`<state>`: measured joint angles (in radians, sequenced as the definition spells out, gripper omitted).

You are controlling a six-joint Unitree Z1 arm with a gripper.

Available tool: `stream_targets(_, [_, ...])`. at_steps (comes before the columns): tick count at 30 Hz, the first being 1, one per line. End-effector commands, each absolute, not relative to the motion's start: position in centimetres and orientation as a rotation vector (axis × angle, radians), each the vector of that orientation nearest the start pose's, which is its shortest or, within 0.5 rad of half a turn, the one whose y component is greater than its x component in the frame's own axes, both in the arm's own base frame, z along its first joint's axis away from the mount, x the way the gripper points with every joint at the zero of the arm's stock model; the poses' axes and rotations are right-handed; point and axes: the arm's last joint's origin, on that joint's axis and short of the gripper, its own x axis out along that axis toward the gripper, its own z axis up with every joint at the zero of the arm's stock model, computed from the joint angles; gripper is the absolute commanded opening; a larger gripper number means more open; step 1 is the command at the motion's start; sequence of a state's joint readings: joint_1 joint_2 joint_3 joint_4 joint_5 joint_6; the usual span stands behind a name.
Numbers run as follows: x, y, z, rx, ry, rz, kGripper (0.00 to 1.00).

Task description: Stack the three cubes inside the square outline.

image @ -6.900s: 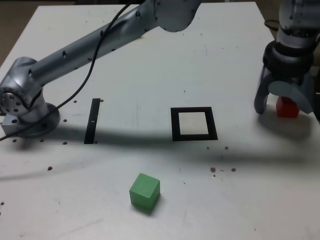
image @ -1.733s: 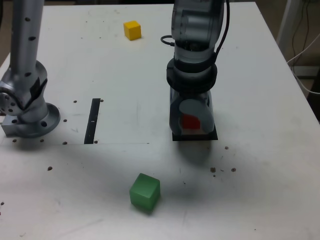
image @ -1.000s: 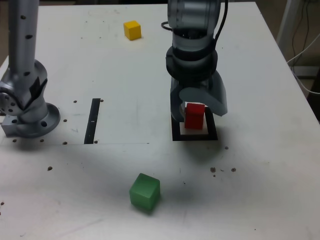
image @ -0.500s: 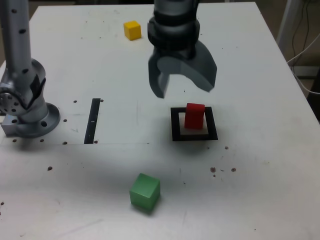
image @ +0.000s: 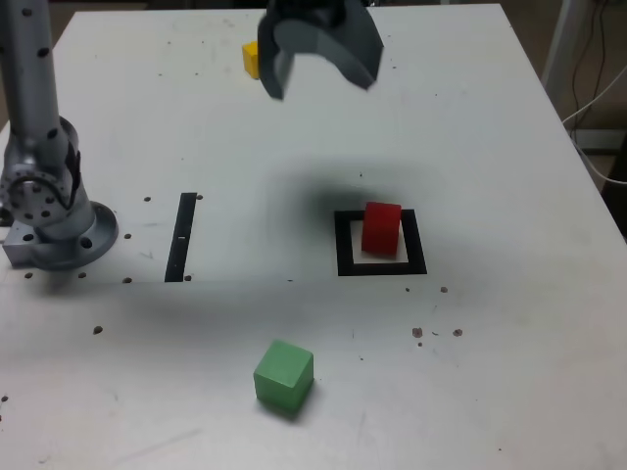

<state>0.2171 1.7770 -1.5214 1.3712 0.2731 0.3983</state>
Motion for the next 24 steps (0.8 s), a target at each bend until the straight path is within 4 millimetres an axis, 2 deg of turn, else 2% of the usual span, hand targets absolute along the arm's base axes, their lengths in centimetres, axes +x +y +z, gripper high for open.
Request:
stream_targets(1, [27.6,9.6,33.1,0.314,1.695,0.071,0.99])
stream_targets(10, [26.8,18.4,33.6,0.202,1.697,0.170,0.99])
stream_targets(18, [26.5,24.9,33.3,0.072,1.657,0.210,1.00])
stream_targets(24, [25.4,28.6,32.3,0.000,1.679,0.274,1.00])
